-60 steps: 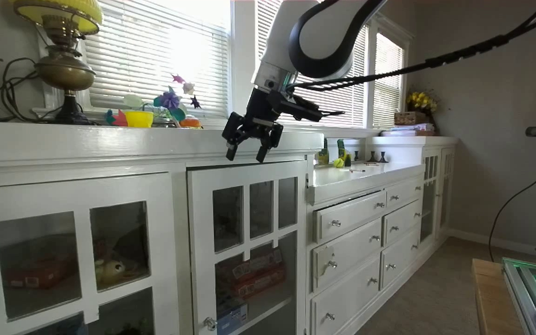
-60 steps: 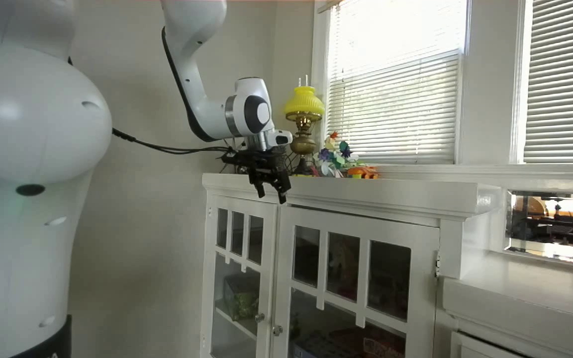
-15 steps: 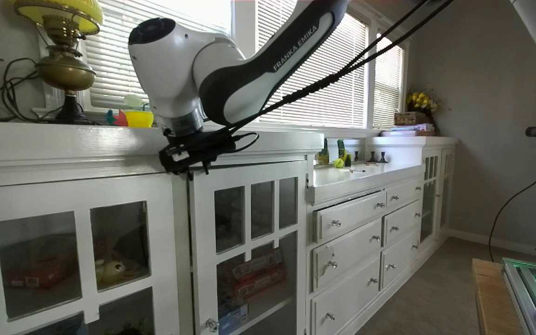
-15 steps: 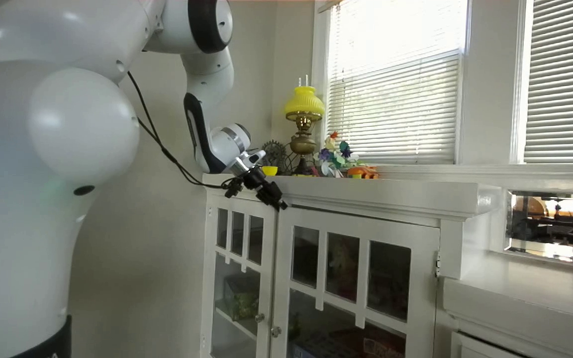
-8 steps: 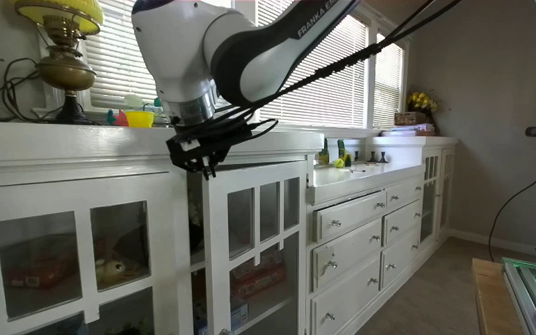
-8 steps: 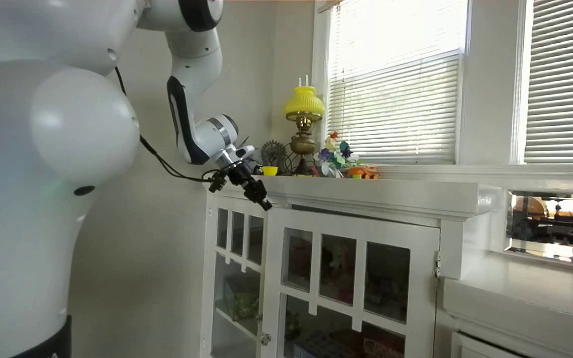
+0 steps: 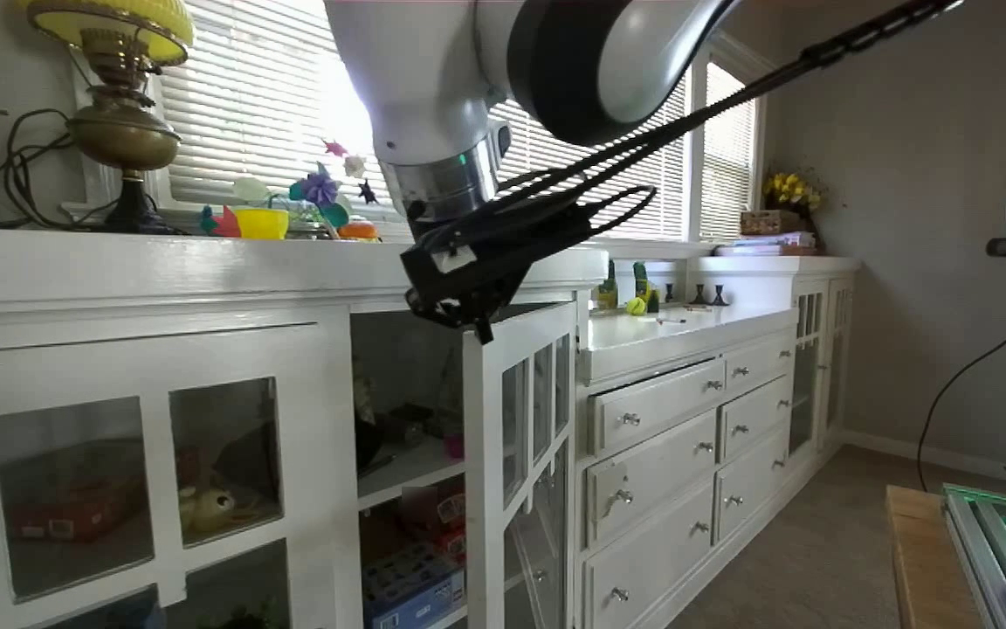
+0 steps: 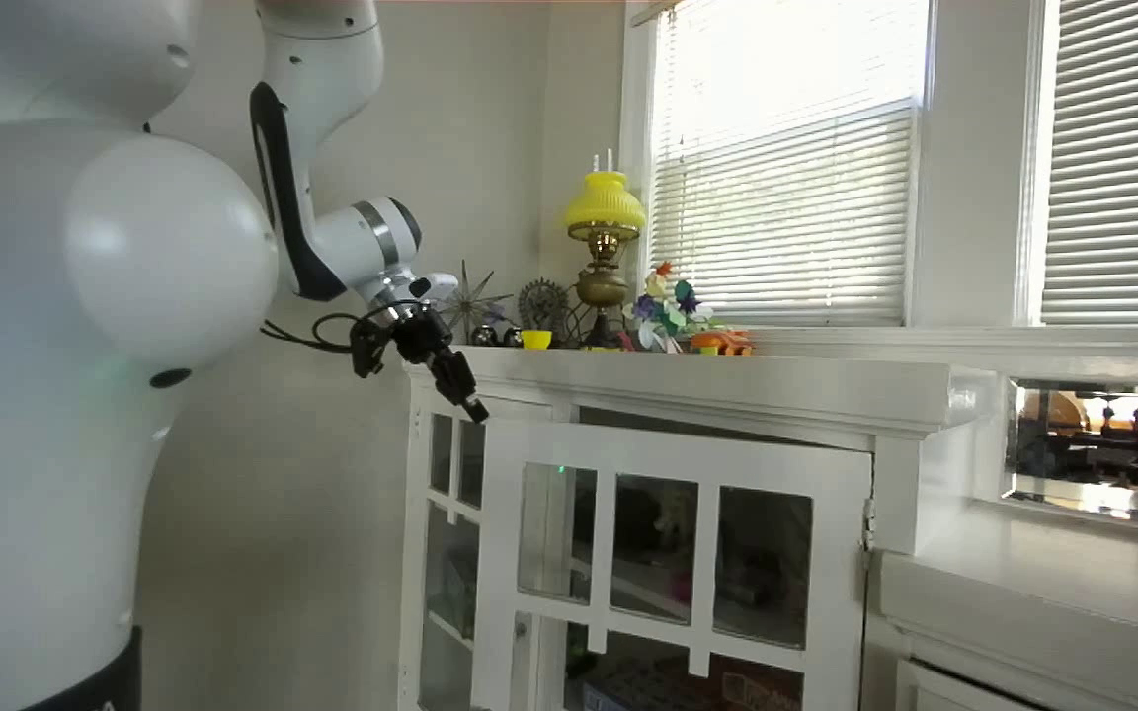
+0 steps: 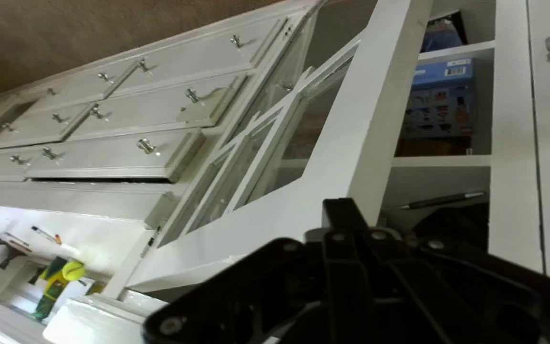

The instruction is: Open the cabinet door on the right.

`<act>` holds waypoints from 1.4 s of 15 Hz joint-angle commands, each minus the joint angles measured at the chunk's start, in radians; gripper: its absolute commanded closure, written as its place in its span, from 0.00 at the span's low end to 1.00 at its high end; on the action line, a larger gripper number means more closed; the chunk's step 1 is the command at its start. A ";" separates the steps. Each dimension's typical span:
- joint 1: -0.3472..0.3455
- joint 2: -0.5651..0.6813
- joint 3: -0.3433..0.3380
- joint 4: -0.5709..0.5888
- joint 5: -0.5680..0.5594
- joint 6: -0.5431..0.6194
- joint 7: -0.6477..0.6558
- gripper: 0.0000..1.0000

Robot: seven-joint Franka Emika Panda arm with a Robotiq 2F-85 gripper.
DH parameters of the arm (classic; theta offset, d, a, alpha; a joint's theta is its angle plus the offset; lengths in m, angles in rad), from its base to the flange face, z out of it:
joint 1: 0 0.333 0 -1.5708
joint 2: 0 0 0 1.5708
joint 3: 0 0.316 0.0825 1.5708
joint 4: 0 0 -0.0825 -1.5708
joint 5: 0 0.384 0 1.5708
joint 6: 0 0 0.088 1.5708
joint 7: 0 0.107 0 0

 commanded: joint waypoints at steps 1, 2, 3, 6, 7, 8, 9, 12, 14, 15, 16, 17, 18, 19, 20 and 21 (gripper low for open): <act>-0.027 -0.151 0.014 -0.211 0.090 -0.081 0.062 1.00; -0.025 -0.187 0.028 -0.251 0.126 -0.105 0.075 1.00; -0.026 -0.221 0.038 -0.288 0.159 -0.131 0.084 1.00; -0.035 -0.332 0.052 -0.399 0.265 -0.229 0.086 1.00; -0.045 -0.375 0.046 -0.433 0.294 -0.265 0.081 0.98; -0.057 -0.414 0.037 -0.466 0.317 -0.300 0.075 0.73; -0.078 -0.440 0.027 -0.467 0.328 -0.347 0.070 0.72; -0.134 -0.460 0.004 -0.439 0.343 -0.430 0.058 0.56; -0.157 -0.448 -0.001 -0.400 0.324 -0.437 0.050 0.43; -0.169 -0.441 -0.004 -0.372 0.300 -0.409 0.043 0.37; -0.178 -0.428 -0.005 -0.346 0.279 -0.382 0.040 0.28; -0.184 -0.417 -0.004 -0.322 0.245 -0.332 0.036 0.21; -0.188 -0.409 -0.002 -0.303 0.217 -0.284 0.033 0.13; -0.192 -0.391 -0.002 -0.284 0.186 -0.227 0.026 0.07; -0.193 -0.378 -0.003 -0.272 0.161 -0.161 0.020 0.01; -0.195 -0.362 -0.007 -0.264 0.148 -0.097 0.014 0.00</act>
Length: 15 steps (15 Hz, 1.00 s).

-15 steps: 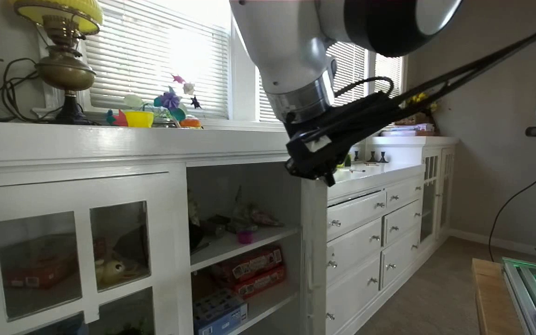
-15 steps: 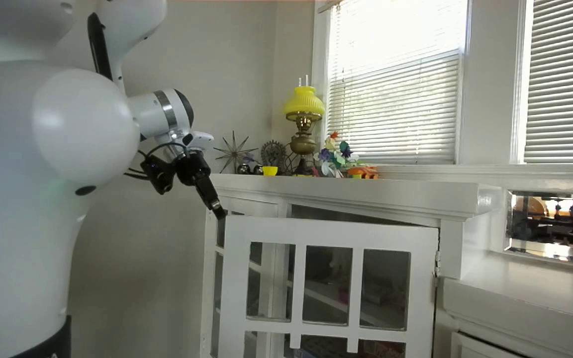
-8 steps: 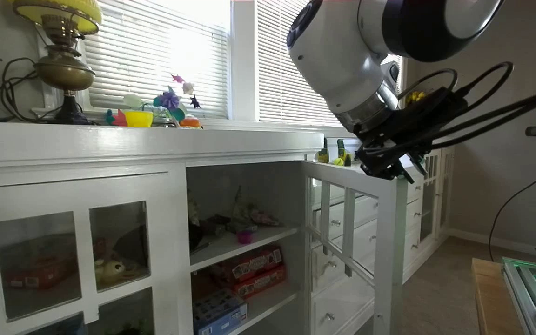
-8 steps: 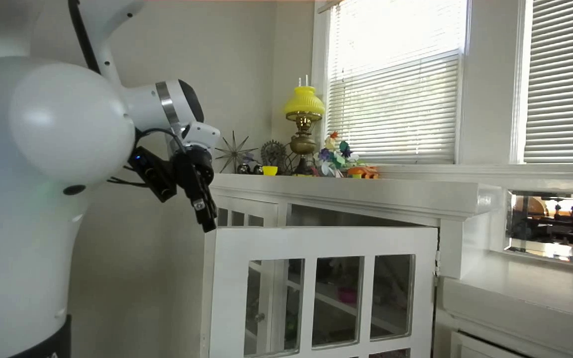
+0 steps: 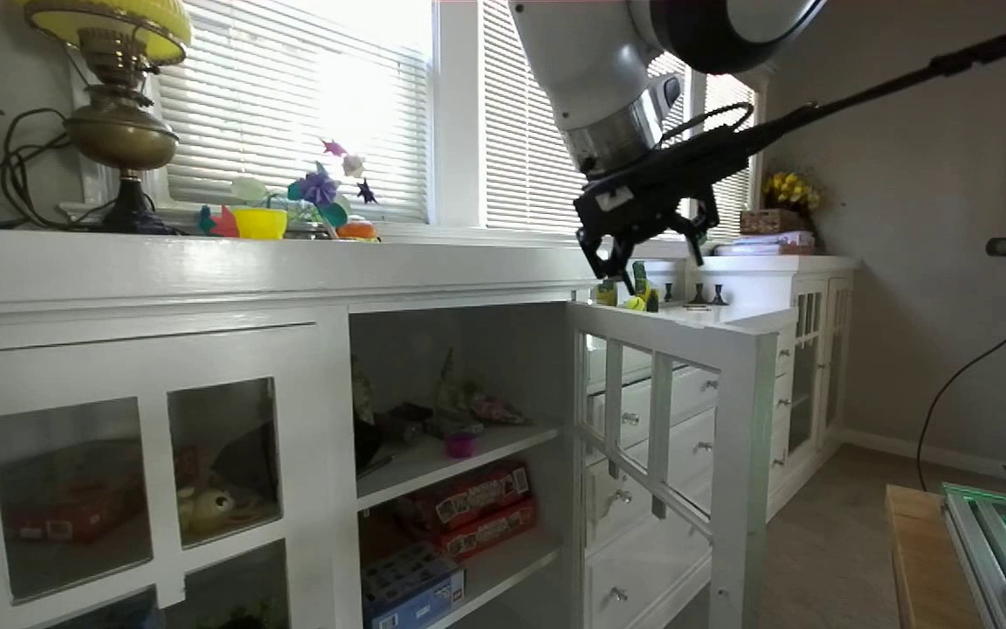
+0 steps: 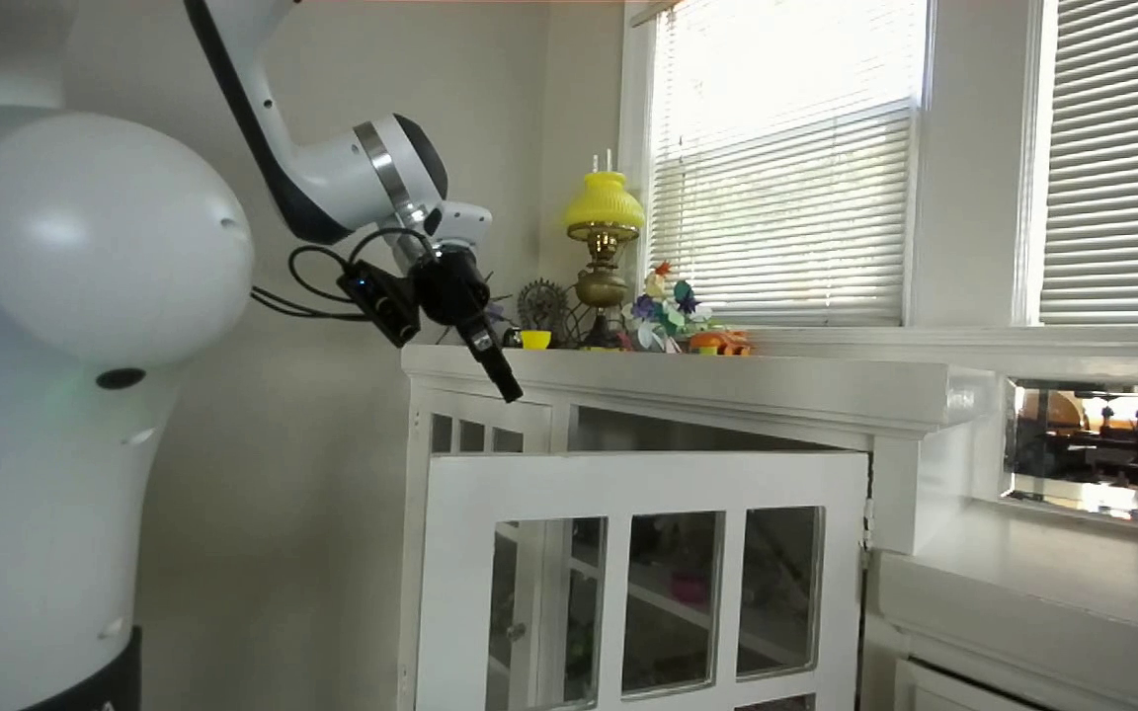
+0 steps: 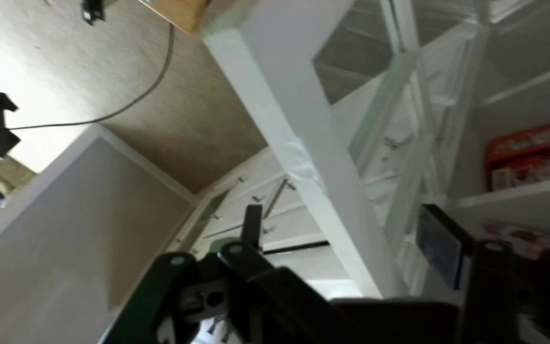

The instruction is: Open the cabinet door on the right.

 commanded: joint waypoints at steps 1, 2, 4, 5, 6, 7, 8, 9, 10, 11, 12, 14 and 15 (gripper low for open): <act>-0.011 0.072 -0.004 0.047 -0.068 0.201 -0.028 0.00; -0.012 0.089 -0.008 0.042 -0.070 0.275 -0.031 0.00; -0.012 0.122 -0.017 0.021 -0.044 0.417 -0.041 0.00; -0.013 0.142 -0.020 0.009 -0.036 0.483 -0.045 0.00; -0.014 0.163 -0.025 -0.008 -0.026 0.558 -0.049 0.00; -0.014 0.178 -0.031 -0.023 -0.007 0.626 -0.061 0.00; -0.013 0.191 -0.037 -0.040 0.016 0.674 -0.081 0.00; -0.013 0.201 -0.043 -0.057 0.036 0.718 -0.100 0.00; -0.014 0.206 -0.048 -0.078 0.061 0.746 -0.119 0.00; -0.012 0.211 -0.052 -0.093 0.109 0.745 -0.150 0.00; -0.012 0.211 -0.058 -0.113 0.164 0.756 -0.186 0.00; -0.012 0.197 -0.066 -0.141 0.286 0.714 -0.254 0.00; -0.014 0.192 -0.069 -0.152 0.333 0.694 -0.278 0.00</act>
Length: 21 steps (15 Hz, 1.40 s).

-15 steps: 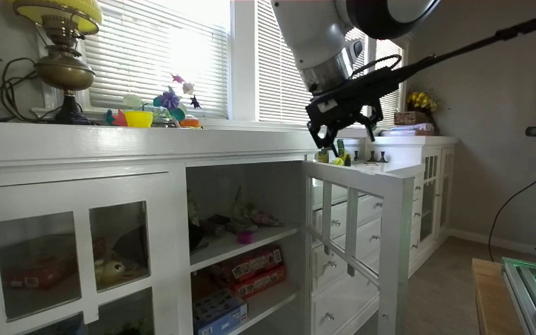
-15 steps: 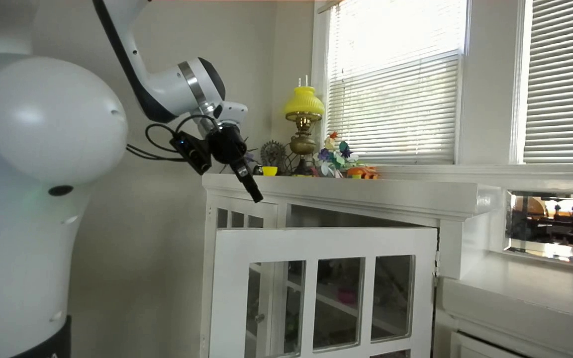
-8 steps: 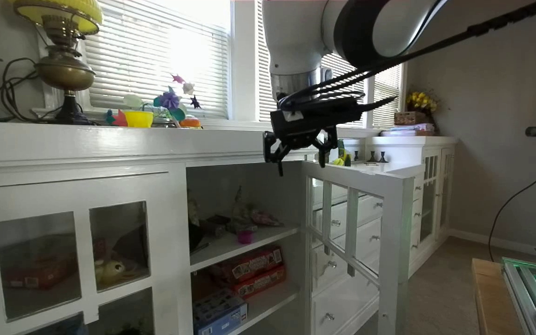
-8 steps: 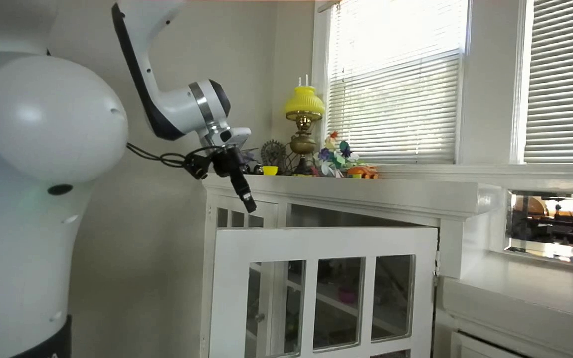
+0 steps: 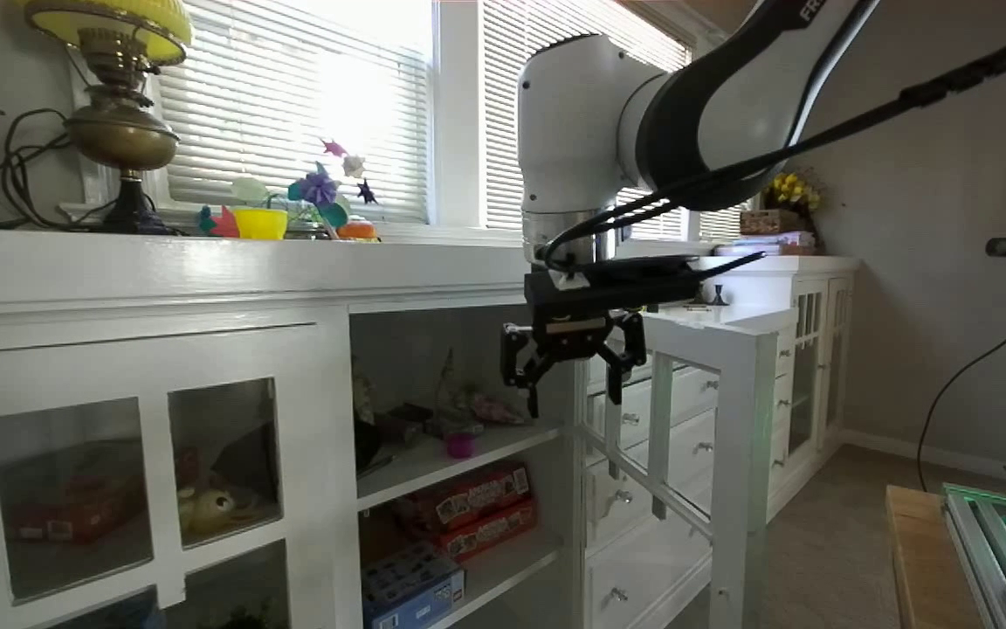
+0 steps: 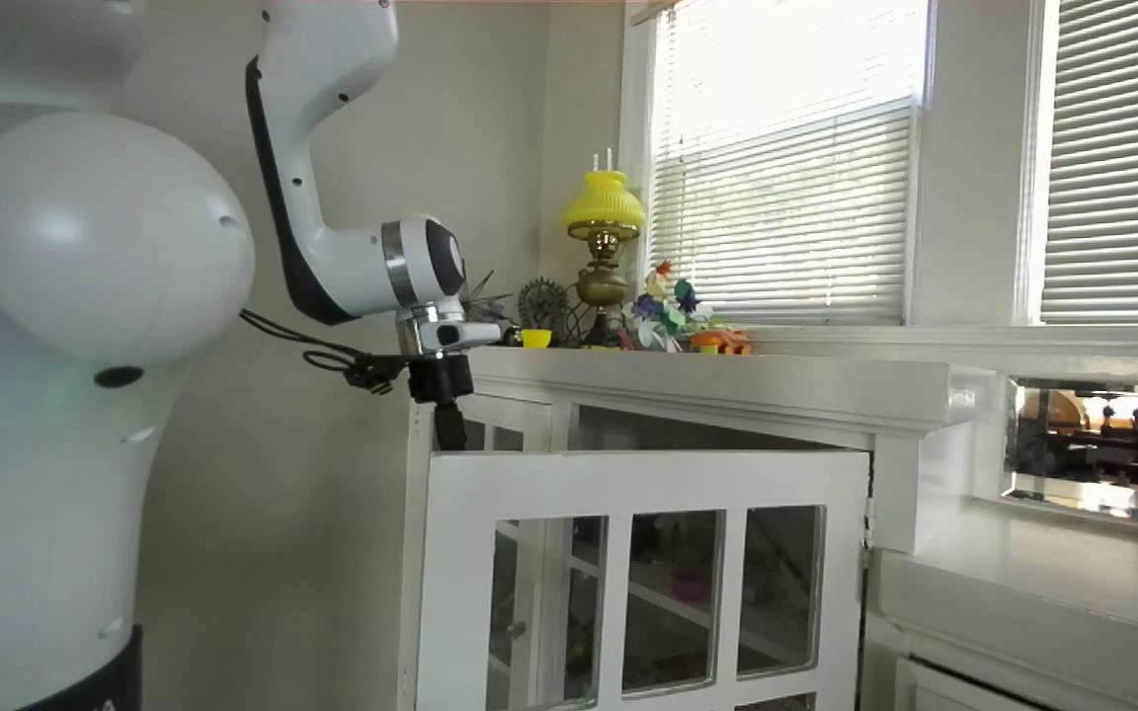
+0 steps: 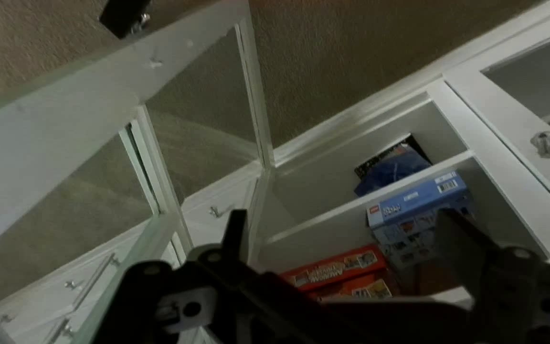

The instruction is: Open the cabinet door on the right.

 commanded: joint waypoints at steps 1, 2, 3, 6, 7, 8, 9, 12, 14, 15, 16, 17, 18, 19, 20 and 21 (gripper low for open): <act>-0.010 -0.037 -0.014 -0.054 0.178 -0.041 -0.117 0.00; -0.015 -0.040 -0.016 -0.066 0.191 -0.059 -0.121 0.00; -0.022 -0.046 -0.018 -0.082 0.198 -0.081 -0.115 0.00; -0.047 -0.075 -0.028 -0.131 0.184 -0.144 -0.087 0.00; -0.060 -0.089 -0.033 -0.146 0.161 -0.174 -0.072 0.00; -0.072 -0.103 -0.037 -0.157 0.148 -0.210 -0.066 0.00; -0.088 -0.121 -0.042 -0.168 0.128 -0.242 -0.056 0.00; -0.128 -0.171 -0.048 -0.180 0.094 -0.340 -0.050 0.00; -0.155 -0.204 -0.049 -0.182 0.058 -0.418 -0.045 0.00; -0.168 -0.221 -0.053 -0.184 0.043 -0.450 -0.047 0.00; -0.179 -0.236 -0.054 -0.186 0.028 -0.475 -0.047 0.00; -0.190 -0.250 -0.056 -0.189 0.011 -0.505 -0.048 0.00; -0.200 -0.261 -0.059 -0.195 -0.001 -0.524 -0.047 0.00; -0.208 -0.277 -0.061 -0.207 -0.012 -0.543 -0.045 0.00; -0.218 -0.249 -0.060 -0.165 -0.022 -0.578 -0.046 0.00; -0.226 -0.254 -0.062 -0.167 -0.035 -0.599 -0.045 0.00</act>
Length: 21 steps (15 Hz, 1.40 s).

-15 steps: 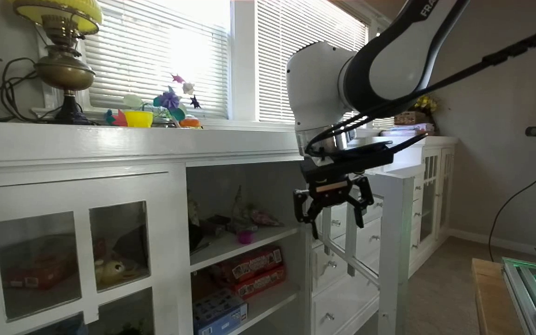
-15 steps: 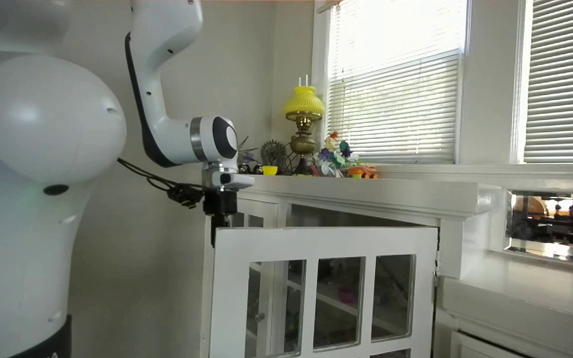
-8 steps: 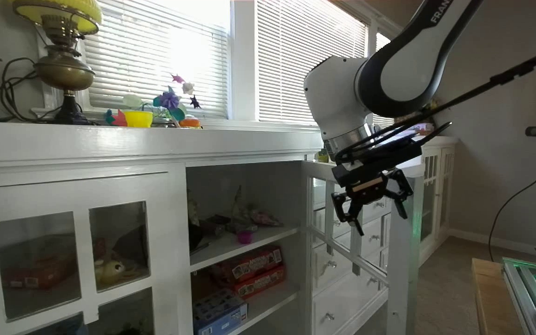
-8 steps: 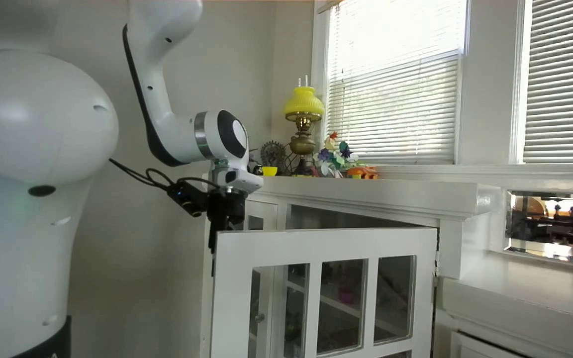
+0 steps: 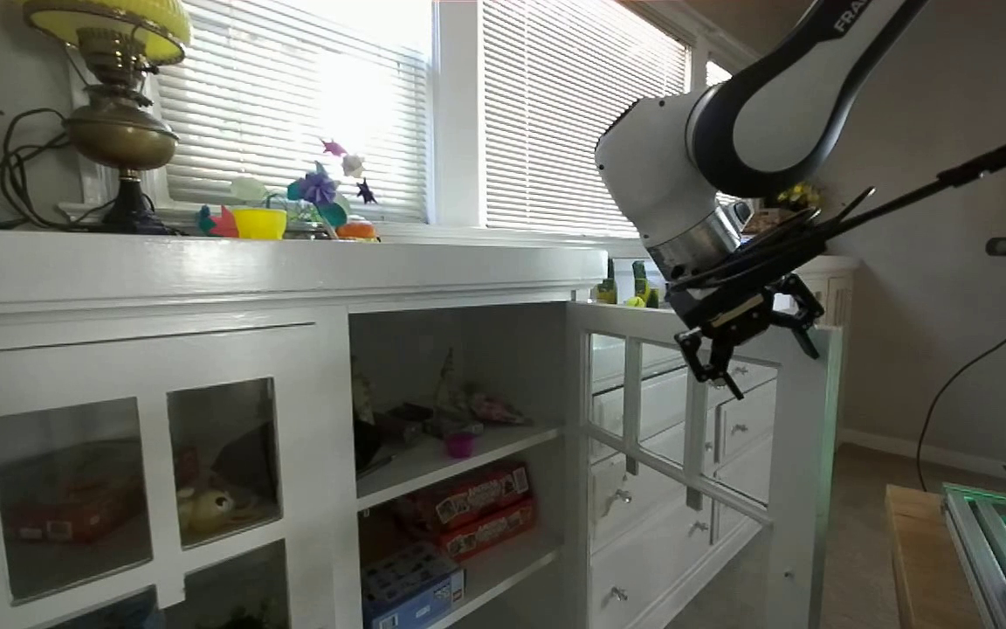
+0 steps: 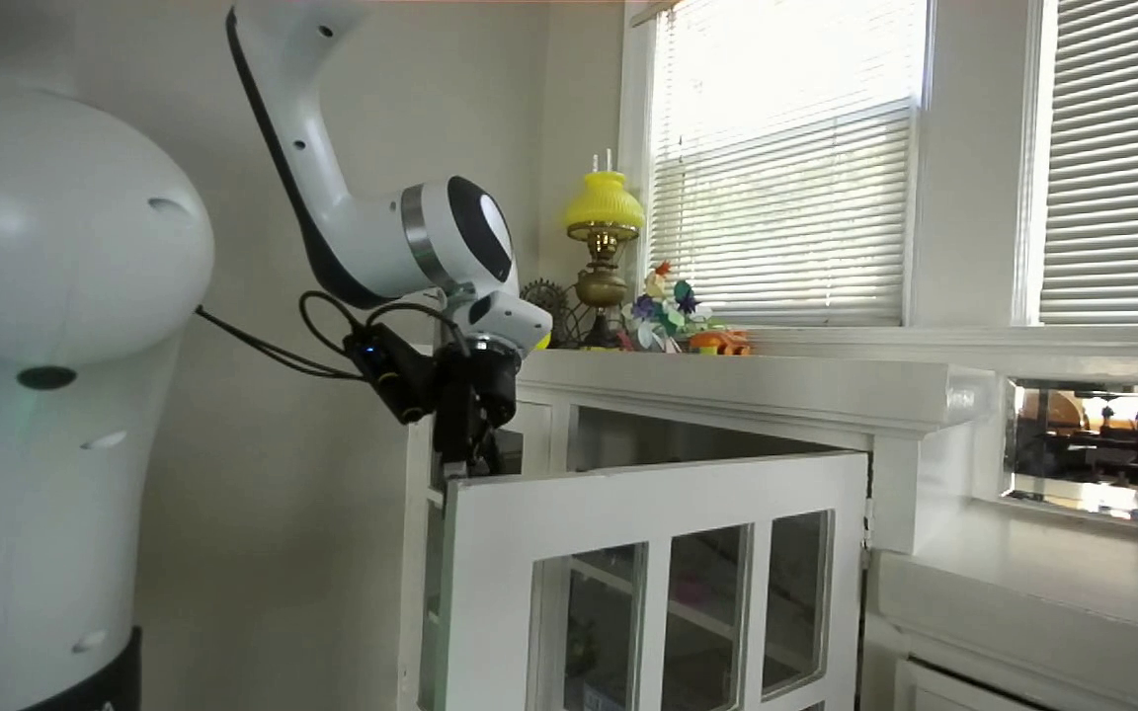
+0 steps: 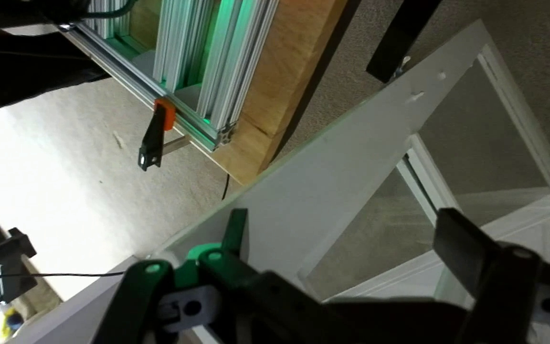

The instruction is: Open the cabinet door on the right.

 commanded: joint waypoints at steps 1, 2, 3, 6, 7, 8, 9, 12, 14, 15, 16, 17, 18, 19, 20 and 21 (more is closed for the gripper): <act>-0.029 -0.034 -0.004 0.003 -0.067 -0.075 0.015 0.00; -0.035 -0.029 -0.003 0.003 -0.098 -0.076 0.015 0.00; -0.040 -0.024 -0.004 0.003 -0.127 -0.073 0.020 0.00; -0.063 0.005 -0.020 0.003 -0.243 -0.036 0.010 0.00; -0.068 0.011 -0.028 0.003 -0.289 -0.026 0.010 0.00; -0.073 0.021 -0.037 0.003 -0.331 -0.022 0.009 0.00; -0.075 0.029 -0.048 0.003 -0.368 -0.019 0.011 0.00; -0.078 0.065 -0.083 0.003 -0.462 -0.006 0.015 0.00; -0.076 0.091 -0.105 0.003 -0.510 -0.002 0.020 0.00; -0.075 0.102 -0.116 0.003 -0.526 -0.001 0.019 0.00; -0.076 0.116 -0.125 0.003 -0.546 -0.002 0.023 0.00; -0.076 0.126 -0.134 0.002 -0.561 -0.005 0.024 0.00; -0.077 0.135 -0.144 0.002 -0.580 -0.012 0.022 0.00; -0.079 0.142 -0.154 0.002 -0.595 -0.015 0.024 0.00; -0.082 0.149 -0.165 0.002 -0.613 -0.022 0.020 0.00; -0.086 0.157 -0.176 0.003 -0.633 -0.028 0.020 0.00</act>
